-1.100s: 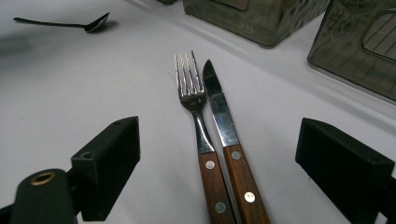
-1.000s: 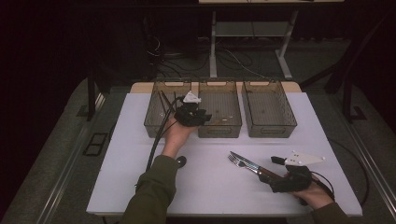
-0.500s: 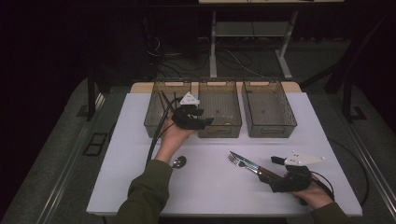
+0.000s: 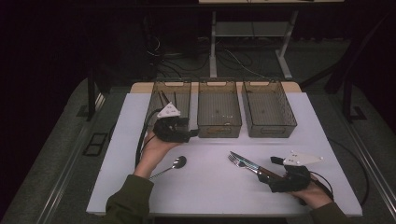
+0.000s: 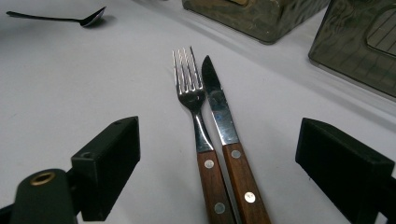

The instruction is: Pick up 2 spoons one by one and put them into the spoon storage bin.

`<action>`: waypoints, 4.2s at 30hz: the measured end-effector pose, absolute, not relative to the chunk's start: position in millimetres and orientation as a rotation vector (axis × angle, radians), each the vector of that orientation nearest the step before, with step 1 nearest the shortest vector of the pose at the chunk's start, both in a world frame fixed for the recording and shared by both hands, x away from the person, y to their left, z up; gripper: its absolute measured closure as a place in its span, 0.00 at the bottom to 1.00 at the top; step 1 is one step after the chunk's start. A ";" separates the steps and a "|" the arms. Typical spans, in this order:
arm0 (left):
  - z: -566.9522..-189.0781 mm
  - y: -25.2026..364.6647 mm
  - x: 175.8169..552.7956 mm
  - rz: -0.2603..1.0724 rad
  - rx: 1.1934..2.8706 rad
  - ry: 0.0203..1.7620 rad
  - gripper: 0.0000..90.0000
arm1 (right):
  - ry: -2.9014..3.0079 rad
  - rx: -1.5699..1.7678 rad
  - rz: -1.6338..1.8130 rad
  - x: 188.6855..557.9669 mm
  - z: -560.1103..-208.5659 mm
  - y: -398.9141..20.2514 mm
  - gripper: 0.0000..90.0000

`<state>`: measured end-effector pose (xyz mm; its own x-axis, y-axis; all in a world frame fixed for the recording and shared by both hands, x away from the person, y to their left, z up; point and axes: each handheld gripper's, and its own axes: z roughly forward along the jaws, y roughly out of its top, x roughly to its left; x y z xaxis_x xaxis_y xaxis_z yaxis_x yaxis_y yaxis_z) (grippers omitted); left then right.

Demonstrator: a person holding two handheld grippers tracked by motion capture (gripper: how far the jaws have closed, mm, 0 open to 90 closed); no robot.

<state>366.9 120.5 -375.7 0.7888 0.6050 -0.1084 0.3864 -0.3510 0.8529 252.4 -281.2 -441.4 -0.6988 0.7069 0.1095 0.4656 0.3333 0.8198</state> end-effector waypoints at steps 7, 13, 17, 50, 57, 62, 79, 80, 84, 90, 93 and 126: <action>-386.7 143.5 347.9 0.285 1.999 0.765 0.37 | 2.332 1.057 1.299 252.2 -441.5 -280.8 0.15; -395.7 157.0 332.0 0.282 2.007 0.779 0.36 | 2.333 1.052 1.302 251.4 -440.9 -280.4 0.15; -401.7 164.6 323.5 0.279 2.011 0.774 0.33 | 2.333 1.052 1.301 251.1 -440.6 -280.2 0.15; -439.6 165.2 321.0 0.183 2.202 0.733 0.59 | 2.333 1.027 1.299 255.3 -444.1 -272.7 0.13; -441.4 161.7 321.2 0.194 2.231 0.720 0.60 | 2.333 1.027 1.295 255.6 -444.2 -273.0 0.13; -443.0 159.3 320.7 0.183 2.238 0.721 0.61 | 2.335 1.025 1.291 255.4 -444.2 -272.9 0.13; -444.2 150.7 318.4 0.197 2.318 0.665 0.67 | 2.331 1.026 1.287 255.5 -444.1 -273.4 0.14; -444.0 150.1 318.3 0.195 2.321 0.658 0.69 | 2.331 1.026 1.287 255.5 -444.2 -273.3 0.14; -442.6 147.2 317.4 0.199 2.339 0.655 0.70 | 2.332 1.026 1.287 255.4 -444.1 -273.4 0.14; -439.3 144.7 315.5 0.218 2.371 0.641 0.76 | 2.331 1.026 1.286 255.5 -444.1 -273.5 0.14; -437.2 144.2 314.2 0.235 2.384 0.628 0.80 | 2.331 1.026 1.286 255.5 -444.0 -273.6 0.14; -434.4 142.1 309.2 0.112 2.411 0.567 0.97 | 2.331 1.025 1.291 255.2 -443.4 -274.3 0.14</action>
